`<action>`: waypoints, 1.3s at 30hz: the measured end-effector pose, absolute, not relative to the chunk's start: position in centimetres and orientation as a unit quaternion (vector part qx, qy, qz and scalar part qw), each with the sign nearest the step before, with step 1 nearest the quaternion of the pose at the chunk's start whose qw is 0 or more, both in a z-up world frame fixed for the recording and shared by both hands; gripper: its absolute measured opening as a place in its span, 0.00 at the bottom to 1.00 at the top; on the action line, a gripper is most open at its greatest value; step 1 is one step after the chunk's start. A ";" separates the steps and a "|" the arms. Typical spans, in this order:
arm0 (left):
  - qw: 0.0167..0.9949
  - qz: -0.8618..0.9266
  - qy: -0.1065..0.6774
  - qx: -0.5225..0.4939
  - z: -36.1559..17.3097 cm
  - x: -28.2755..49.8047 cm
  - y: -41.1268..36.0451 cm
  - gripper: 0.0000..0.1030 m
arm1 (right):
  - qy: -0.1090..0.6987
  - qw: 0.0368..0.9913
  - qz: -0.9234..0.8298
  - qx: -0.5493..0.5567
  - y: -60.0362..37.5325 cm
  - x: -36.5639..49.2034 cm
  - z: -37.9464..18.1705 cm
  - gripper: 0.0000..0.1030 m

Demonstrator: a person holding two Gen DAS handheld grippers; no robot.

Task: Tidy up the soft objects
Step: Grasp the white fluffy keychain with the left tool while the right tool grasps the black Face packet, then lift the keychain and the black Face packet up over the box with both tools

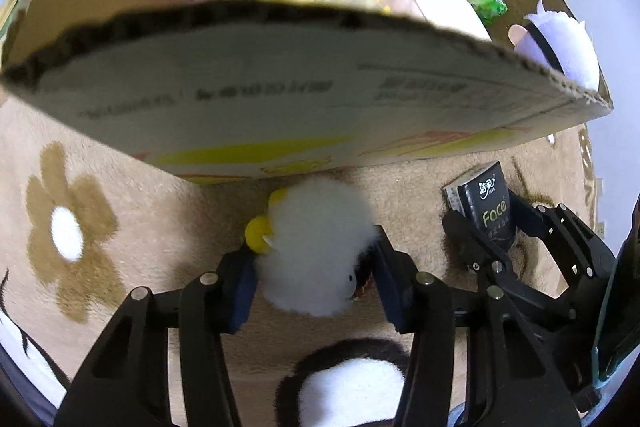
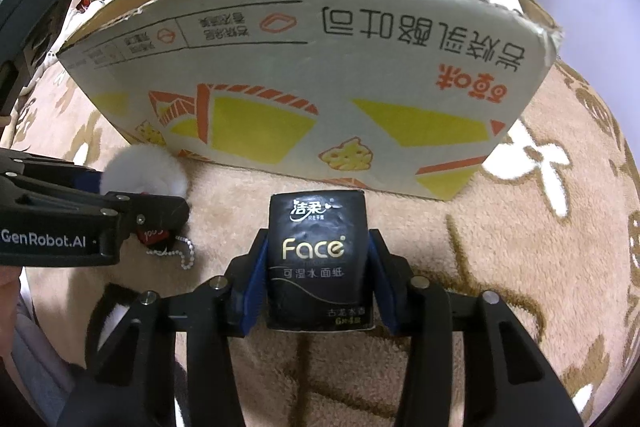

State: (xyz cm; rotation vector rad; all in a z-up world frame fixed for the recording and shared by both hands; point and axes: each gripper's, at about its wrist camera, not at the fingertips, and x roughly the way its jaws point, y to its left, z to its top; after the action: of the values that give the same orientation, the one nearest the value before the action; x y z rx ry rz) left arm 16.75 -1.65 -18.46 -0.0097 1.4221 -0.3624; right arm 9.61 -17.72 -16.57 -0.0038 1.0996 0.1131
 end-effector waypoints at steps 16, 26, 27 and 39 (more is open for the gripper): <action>0.757 -0.162 0.633 -0.014 -17.7 15.3 -2.9 0.32 | 0.521 0.852 0.045 -0.008 -15.7 8.9 -16.8 0.48; 0.776 -0.158 0.610 0.003 -16.4 13.8 -3.2 0.32 | 0.514 0.857 0.049 0.010 -16.9 8.3 -15.9 0.47; 0.779 -0.157 0.607 0.004 -16.2 13.6 -3.2 0.32 | 0.512 0.858 0.048 0.011 -17.0 8.2 -15.8 0.47; 0.815 -0.146 0.561 0.014 -12.1 9.7 -2.4 0.32 | 0.469 0.882 0.037 0.023 -18.5 5.4 -12.4 0.47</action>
State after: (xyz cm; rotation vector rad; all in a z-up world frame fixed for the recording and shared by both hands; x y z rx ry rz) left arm 9.73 -2.44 -12.06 0.0309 1.1974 -0.3122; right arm 5.36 -18.46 -12.44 0.0480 0.9770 0.0777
